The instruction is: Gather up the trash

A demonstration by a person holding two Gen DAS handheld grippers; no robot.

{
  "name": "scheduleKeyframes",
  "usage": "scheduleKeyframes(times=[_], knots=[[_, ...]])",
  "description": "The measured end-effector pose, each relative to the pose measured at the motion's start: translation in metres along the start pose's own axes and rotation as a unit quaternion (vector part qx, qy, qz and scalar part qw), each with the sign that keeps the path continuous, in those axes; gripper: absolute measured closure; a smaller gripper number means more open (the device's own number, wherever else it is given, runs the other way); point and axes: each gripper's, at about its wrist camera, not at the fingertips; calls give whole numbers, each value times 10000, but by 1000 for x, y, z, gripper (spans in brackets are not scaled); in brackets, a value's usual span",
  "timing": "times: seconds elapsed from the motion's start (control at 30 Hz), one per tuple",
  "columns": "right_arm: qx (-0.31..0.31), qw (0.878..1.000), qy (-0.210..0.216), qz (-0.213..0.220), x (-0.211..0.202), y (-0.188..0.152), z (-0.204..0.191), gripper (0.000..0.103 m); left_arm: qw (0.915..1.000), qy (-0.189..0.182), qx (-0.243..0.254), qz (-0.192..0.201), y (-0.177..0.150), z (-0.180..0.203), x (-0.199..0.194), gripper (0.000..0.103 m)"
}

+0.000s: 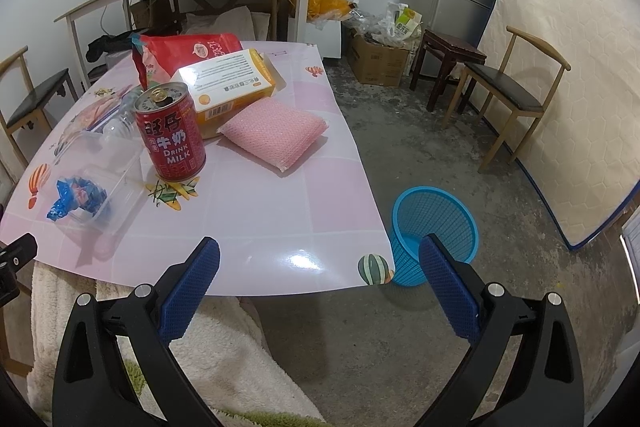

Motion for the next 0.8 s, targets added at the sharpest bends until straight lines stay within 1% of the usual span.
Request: scheduleKeyframes(times=[0.57, 0.8], knots=[[-37, 10000, 31, -17, 1, 0, -10, 6, 9998, -28, -72, -192, 2, -4, 8, 8], [-108, 9998, 156, -26, 9, 4, -18, 6, 9996, -25, -108, -273, 1, -8, 15, 8]])
Point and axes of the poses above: each gripper's, at about its wrist camera, not at the fingertips, and x roughly the way its jaws point, z to its right, y to its top, and after that the axes turned 4 degrees about y, right-handed
